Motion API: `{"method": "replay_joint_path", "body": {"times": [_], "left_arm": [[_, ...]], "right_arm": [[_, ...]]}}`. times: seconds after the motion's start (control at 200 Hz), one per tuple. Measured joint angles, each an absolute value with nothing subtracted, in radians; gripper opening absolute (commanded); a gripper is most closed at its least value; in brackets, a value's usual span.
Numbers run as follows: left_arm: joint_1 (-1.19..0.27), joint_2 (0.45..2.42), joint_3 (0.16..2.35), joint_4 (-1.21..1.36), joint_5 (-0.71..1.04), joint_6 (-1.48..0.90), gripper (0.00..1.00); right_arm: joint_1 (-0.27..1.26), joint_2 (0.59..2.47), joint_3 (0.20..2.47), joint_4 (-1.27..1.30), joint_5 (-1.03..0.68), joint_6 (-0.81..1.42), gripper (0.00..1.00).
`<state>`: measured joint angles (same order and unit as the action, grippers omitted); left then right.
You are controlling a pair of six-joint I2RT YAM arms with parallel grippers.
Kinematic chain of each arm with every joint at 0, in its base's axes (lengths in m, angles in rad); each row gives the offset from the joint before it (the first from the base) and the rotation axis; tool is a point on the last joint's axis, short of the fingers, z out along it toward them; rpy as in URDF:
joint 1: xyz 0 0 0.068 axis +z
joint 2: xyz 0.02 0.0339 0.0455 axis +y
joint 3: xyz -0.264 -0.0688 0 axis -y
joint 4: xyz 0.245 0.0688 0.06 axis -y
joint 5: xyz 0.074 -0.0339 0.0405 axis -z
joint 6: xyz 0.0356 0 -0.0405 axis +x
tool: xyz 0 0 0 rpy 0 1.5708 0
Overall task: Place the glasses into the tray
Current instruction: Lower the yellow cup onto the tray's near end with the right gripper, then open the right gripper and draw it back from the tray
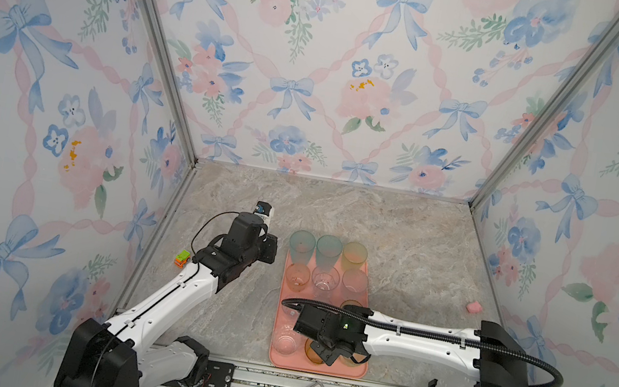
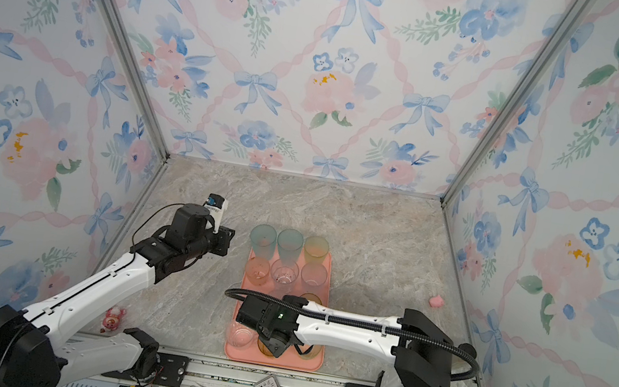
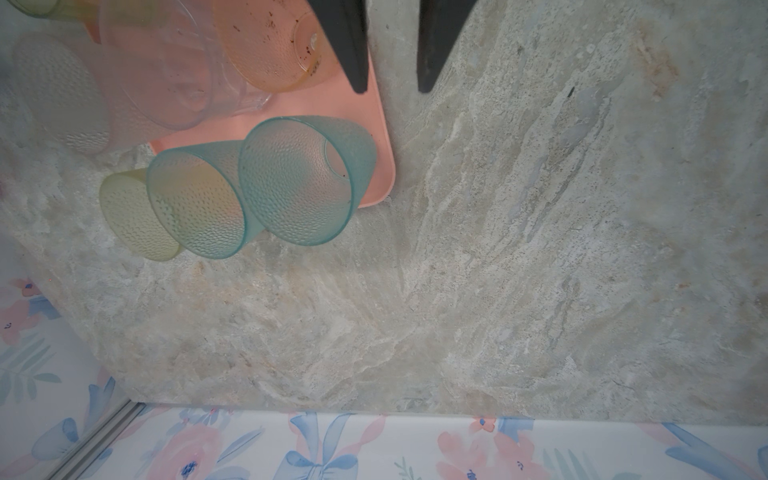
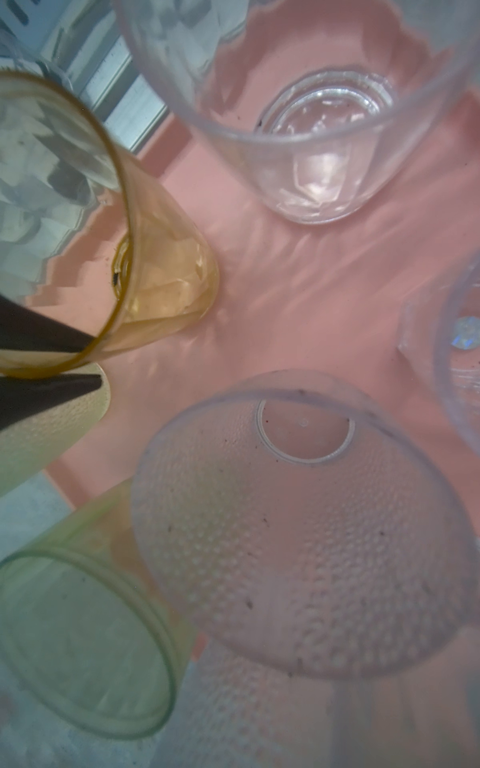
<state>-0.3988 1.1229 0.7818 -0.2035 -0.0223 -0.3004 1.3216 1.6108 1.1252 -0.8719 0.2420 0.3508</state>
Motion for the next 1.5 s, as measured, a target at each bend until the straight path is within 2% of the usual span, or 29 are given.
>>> {"method": "replay_joint_path", "body": {"times": [0.46, 0.93, 1.175, 1.501], "left_arm": [[-0.399, 1.123, 0.782, -0.204, -0.029, -0.300, 0.25], [-0.399, 1.123, 0.782, -0.204, -0.048, -0.299, 0.27], [-0.385, 1.120, 0.781, -0.203, -0.068, -0.289, 0.30], [-0.353, 1.062, 0.696, -0.141, -0.133, -0.277, 0.37]], "right_arm": [[1.320, 1.592, 1.125, -0.879, 0.250, 0.340, 0.26], [1.276, 1.347, 1.125, -0.893, 0.317, 0.329, 0.34], [1.161, 1.139, 1.119, -0.915, 0.388, 0.330, 0.42], [0.888, 0.856, 1.081, -0.921, 0.467, 0.344, 0.51]]}}
